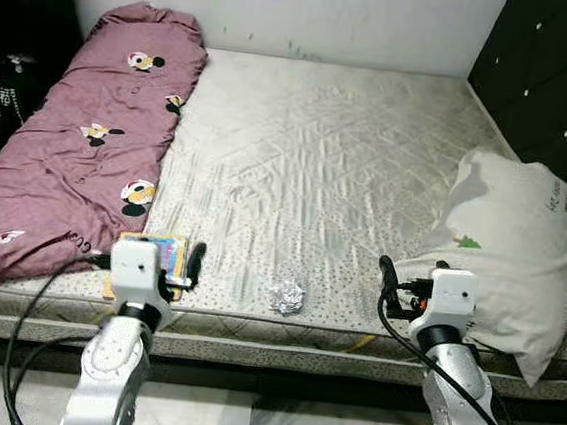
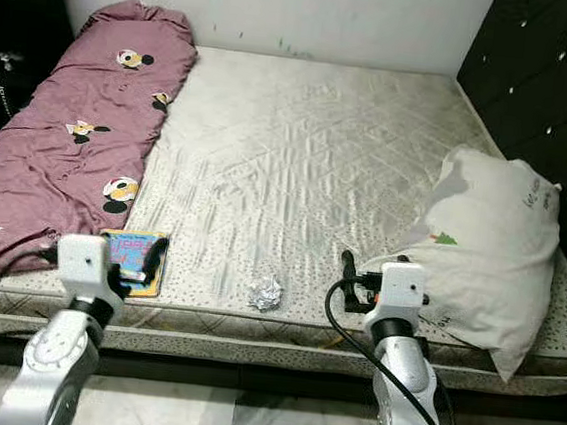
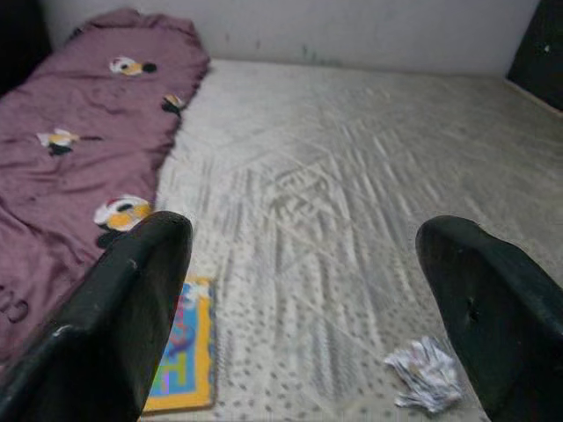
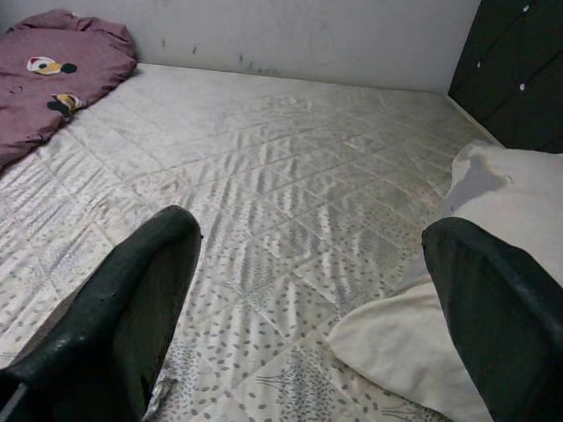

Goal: Clean up the room

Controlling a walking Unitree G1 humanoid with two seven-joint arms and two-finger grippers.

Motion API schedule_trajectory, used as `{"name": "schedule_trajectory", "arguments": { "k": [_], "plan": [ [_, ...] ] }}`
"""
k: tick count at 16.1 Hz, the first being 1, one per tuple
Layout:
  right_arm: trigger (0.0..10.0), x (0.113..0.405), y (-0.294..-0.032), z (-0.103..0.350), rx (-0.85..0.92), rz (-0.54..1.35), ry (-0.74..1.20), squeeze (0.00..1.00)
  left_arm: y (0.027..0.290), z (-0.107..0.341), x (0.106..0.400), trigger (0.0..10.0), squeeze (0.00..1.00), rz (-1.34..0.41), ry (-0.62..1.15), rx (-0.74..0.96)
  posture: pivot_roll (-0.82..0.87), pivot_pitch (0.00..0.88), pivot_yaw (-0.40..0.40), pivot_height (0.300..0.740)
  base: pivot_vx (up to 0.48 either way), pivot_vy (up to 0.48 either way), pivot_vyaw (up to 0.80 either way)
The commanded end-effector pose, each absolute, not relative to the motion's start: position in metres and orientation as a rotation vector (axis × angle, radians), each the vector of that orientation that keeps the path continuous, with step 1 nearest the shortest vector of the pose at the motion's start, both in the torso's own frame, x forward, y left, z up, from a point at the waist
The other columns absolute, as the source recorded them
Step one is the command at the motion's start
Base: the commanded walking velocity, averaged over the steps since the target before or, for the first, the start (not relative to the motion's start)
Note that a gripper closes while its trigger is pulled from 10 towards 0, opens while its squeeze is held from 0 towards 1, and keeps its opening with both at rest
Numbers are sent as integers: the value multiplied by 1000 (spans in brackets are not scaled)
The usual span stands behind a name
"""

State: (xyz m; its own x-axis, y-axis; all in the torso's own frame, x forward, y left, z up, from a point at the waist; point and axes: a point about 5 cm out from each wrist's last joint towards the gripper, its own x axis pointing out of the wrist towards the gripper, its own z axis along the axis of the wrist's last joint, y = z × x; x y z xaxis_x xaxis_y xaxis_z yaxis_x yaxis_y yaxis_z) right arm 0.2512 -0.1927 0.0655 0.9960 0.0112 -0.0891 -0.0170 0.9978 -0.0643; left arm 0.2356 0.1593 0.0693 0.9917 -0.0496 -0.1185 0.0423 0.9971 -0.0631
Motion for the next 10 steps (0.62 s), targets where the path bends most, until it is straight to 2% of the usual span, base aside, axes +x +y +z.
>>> {"name": "schedule_trajectory", "arguments": {
  "k": [1,10],
  "plan": [
    [10000,250,-194,65,-64,3,93,0,159,71,237,10000,0,-58,113,-48,-28,0,-14,740,296,0,0],
    [10000,240,-197,65,-56,-11,98,0,158,70,237,10000,0,-60,117,-51,-28,0,-12,740,332,0,0]
  ]
}}
